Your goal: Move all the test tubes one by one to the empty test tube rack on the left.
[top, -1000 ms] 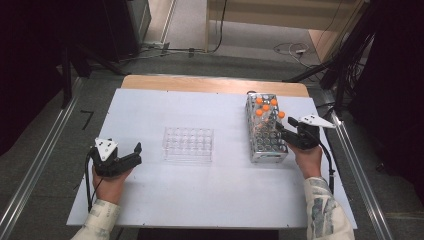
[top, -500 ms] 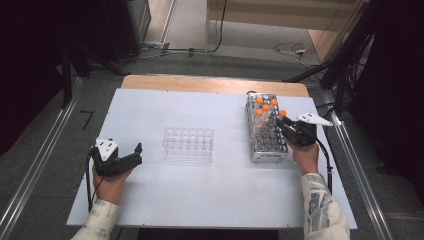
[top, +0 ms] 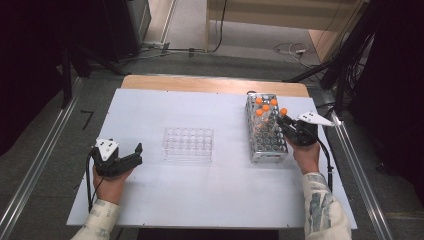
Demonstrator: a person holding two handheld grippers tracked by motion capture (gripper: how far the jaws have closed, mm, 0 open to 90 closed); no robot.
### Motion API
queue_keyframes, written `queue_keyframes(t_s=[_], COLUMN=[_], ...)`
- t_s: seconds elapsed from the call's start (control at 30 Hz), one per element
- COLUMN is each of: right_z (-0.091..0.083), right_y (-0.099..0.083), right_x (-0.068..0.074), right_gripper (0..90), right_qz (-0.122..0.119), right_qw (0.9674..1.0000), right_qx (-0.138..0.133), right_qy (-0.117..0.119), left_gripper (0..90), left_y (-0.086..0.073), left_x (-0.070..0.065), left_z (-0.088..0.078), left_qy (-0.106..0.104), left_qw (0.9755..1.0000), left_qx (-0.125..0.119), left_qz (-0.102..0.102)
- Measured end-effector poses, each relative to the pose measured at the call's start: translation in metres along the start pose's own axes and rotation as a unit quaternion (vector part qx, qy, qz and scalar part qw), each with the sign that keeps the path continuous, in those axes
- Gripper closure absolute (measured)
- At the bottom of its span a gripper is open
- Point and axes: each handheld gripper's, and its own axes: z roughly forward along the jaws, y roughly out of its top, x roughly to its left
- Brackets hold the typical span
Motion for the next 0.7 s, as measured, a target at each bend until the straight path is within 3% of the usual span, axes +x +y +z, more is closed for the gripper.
queue_keyframes(t_s=[0.33, 0.7], right_z=[-0.017, -0.037], right_y=[0.017, 0.027], right_x=[0.006, 0.015], right_gripper=[72.3, 72.3], right_qz=[-0.009, -0.005], right_qw=[0.9996, 0.9993], right_qx=[-0.024, -0.036], right_qy=[-0.013, 0.0], left_gripper=[6.9, 7.0], left_y=[0.0, 0.0], left_x=[-0.001, -0.004], left_z=[-0.001, -0.001], left_qy=[0.003, 0.005], left_qw=[1.0, 0.9999], left_qx=[0.0, 0.005], left_qz=[0.003, 0.009])
